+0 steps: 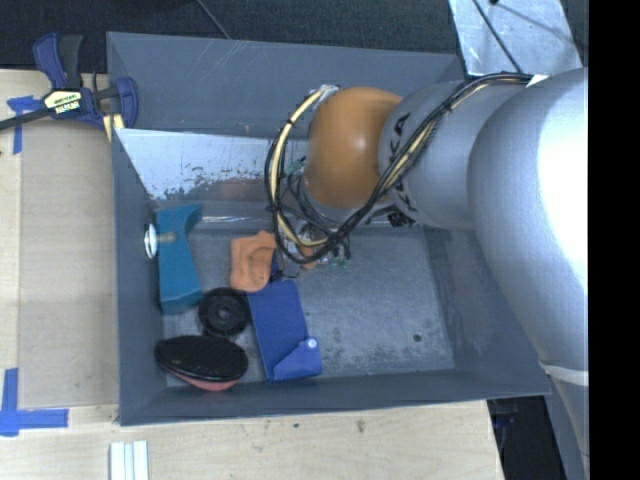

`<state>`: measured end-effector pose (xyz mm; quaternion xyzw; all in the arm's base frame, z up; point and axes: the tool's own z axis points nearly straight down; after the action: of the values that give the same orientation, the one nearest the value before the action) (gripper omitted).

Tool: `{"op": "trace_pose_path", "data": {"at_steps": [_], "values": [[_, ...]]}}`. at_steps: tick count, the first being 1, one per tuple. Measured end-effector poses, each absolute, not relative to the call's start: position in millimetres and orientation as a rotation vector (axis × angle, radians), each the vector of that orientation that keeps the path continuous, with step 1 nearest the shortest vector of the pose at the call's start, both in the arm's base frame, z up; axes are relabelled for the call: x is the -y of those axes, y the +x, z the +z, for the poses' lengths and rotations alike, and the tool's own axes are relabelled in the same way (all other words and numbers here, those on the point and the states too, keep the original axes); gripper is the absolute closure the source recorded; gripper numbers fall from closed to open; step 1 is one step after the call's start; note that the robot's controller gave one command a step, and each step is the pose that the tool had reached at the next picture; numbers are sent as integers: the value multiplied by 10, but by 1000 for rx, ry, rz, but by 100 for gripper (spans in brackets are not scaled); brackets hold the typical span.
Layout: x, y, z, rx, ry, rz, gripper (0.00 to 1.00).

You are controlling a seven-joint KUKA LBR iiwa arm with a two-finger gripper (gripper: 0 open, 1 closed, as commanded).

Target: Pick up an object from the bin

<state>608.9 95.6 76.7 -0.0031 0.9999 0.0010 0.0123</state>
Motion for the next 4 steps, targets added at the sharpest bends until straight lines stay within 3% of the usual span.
{"op": "trace_pose_path", "data": {"at_steps": [1,4], "values": [[-954,6081,793,-3120,-10,2,100],[-950,6078,1314,-3131,-9,1,100]]}}
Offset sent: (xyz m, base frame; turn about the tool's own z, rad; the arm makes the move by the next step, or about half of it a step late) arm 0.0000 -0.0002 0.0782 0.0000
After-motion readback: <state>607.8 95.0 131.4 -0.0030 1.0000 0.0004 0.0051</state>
